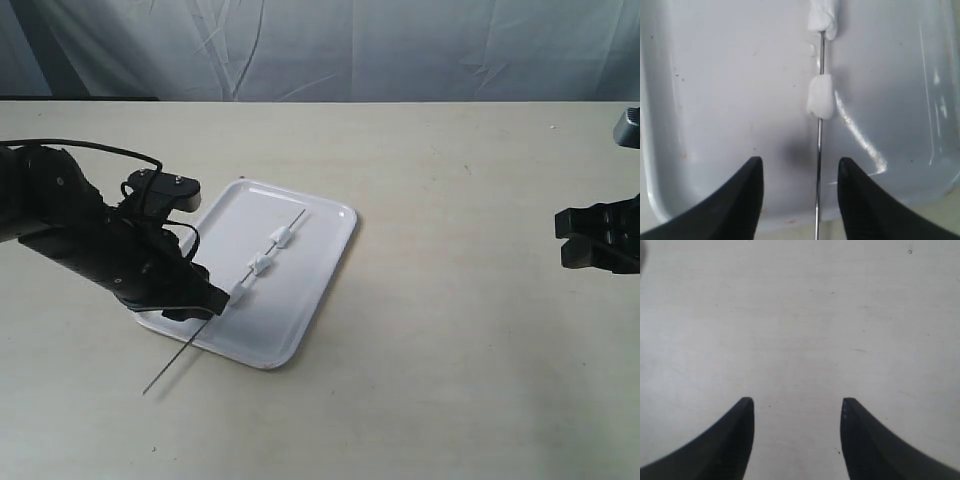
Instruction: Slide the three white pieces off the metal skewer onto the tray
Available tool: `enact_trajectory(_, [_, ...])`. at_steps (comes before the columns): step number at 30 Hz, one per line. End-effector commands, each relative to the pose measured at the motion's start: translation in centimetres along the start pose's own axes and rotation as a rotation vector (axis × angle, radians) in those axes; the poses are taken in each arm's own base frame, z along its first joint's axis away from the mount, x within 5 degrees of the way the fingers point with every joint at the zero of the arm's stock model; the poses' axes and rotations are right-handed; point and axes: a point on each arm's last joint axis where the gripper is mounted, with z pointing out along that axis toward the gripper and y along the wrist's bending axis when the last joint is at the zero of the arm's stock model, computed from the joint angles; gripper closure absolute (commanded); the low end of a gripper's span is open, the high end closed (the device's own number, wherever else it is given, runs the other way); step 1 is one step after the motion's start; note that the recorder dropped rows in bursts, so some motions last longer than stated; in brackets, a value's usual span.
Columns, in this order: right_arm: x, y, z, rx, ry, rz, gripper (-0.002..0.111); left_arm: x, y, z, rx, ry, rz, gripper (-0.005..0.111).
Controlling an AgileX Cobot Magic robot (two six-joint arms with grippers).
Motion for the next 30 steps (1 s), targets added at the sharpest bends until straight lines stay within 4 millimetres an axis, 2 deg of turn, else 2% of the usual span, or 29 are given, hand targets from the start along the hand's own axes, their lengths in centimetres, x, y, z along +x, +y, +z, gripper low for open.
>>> enact_trajectory(1, [-0.2, -0.1, 0.0, 0.004, -0.017, -0.005, 0.058, -0.1, 0.0, 0.0, -0.009, 0.007, -0.004, 0.062])
enact_trajectory(8, [-0.2, -0.1, 0.0, 0.004, -0.017, -0.005, 0.058, -0.1, -0.5, 0.0, 0.012, 0.008, 0.006, 0.062])
enact_trajectory(12, [-0.2, -0.1, 0.0, 0.005, -0.015, -0.007, 0.058, 0.2, -1.4, 1.1, 0.017, 0.036, 0.037, 0.062])
enact_trajectory(18, [-0.1, -0.1, 0.0, 0.003, -0.008, -0.007, 0.058, 0.8, -1.2, 3.0, 0.016, 0.098, 0.033, 0.062])
enact_trajectory(20, [-0.2, -0.1, 0.0, 0.005, -0.014, -0.007, 0.058, 1.0, -1.1, 3.7, 0.025, 0.139, 0.031, 0.075])
enact_trajectory(21, [-0.3, -0.1, 0.0, 0.006, -0.020, -0.008, 0.058, 1.1, -1.1, 3.9, 0.033, 0.175, 0.058, 0.090])
enact_trajectory(23, [-0.3, -0.1, 0.0, 0.007, -0.022, -0.008, 0.058, 1.2, -1.3, 3.9, 0.062, 0.233, 0.070, 0.107])
enact_trajectory(27, [-0.5, -0.1, -0.1, 0.012, -0.039, -0.008, 0.058, 1.1, -1.6, 3.5, 0.083, 0.263, 0.051, 0.107])
enact_trajectory(29, [-0.7, -0.1, -0.2, 0.015, -0.071, -0.002, 0.058, 0.2, -2.0, 2.1, 0.098, 0.233, 0.050, 0.107])
enact_trajectory(30, [-1.2, -0.2, -0.4, 0.027, -0.119, -0.003, 0.058, -0.7, -2.6, 0.5, 0.120, 0.208, 0.065, 0.107])
